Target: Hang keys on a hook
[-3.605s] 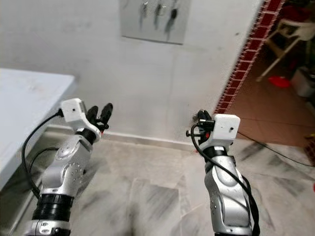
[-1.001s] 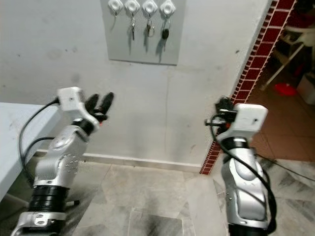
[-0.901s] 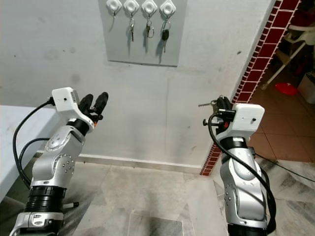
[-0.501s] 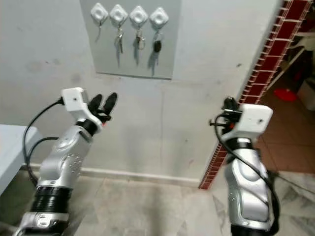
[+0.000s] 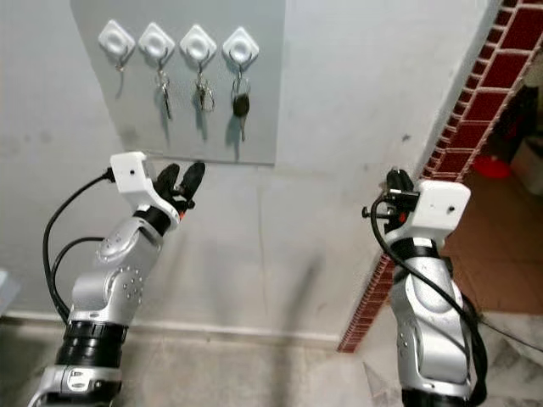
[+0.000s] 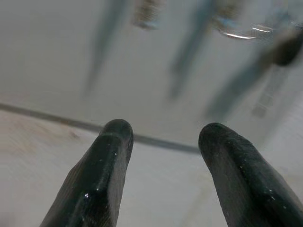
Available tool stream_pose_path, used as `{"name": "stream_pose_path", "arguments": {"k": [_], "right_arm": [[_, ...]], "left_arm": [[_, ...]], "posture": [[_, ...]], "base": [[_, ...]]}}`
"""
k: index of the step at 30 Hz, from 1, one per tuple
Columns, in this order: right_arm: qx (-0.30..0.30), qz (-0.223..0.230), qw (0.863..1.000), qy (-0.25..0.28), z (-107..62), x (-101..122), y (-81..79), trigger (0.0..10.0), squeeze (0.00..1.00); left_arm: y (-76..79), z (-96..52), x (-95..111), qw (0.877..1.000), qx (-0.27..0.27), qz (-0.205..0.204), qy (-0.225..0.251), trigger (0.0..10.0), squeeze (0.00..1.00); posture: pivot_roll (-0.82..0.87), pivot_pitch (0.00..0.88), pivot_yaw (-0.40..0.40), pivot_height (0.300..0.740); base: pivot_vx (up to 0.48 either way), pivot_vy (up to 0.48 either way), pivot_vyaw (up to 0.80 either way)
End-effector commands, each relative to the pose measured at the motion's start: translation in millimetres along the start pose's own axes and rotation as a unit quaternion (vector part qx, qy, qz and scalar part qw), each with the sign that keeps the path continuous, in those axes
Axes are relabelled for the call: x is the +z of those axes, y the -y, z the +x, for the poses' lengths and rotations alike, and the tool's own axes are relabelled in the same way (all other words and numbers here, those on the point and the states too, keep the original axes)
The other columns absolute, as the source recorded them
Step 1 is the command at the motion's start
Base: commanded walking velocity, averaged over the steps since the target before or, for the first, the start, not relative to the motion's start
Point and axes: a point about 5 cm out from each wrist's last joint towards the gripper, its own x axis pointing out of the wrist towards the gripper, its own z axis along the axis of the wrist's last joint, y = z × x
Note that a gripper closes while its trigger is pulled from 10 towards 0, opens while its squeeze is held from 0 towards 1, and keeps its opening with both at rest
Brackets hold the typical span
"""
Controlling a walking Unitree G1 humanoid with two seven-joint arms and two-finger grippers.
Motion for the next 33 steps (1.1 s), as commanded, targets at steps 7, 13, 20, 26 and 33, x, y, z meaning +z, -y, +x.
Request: {"name": "stream_pose_path", "arguments": {"k": [7,13,20,26,33], "right_arm": [[0.011,0.007,1.000,0.006,1.2,3.0,-6.9,10.0,0.00],[0.011,0.007,1.000,0.005,1.5,3.1,-7.1,10.0,0.00],[0.012,0.006,1.000,0.006,1.5,3.4,-7.6,10.0,0.00],[0.011,0.007,1.000,0.007,1.4,3.6,-7.8,10.0,0.00],[0.011,0.009,1.000,0.008,1.0,3.9,-8.4,10.0,0.00]], "left_arm": [[-4.7,-1.6,1.1,1.000,0.008,0.001,0.001,10.0,0.00],[-4.5,-1.0,0.2,1.000,0.007,-0.002,-0.004,10.0,0.00],[-4.3,-0.3,-0.5,1.000,0.005,-0.003,-0.007,10.0,0.00],[-3.5,0.1,-0.8,1.000,0.004,-0.004,-0.008,10.0,0.00],[-2.9,0.0,-1.2,1.000,0.001,-0.004,-0.010,10.0,0.00]], "posture": [[0.01,0.115,0.001,0.740],[0.01,0.114,0.001,0.740],[0.01,0.112,0.004,0.740],[0.01,0.111,0.005,0.740],[0.01,0.111,0.006,0.740]], "base": [[0.000,0.000,0.00],[0.000,0.090,0.00],[0.000,0.432,0.00],[0.000,0.459,0.00],[0.000,0.466,0.00]]}}
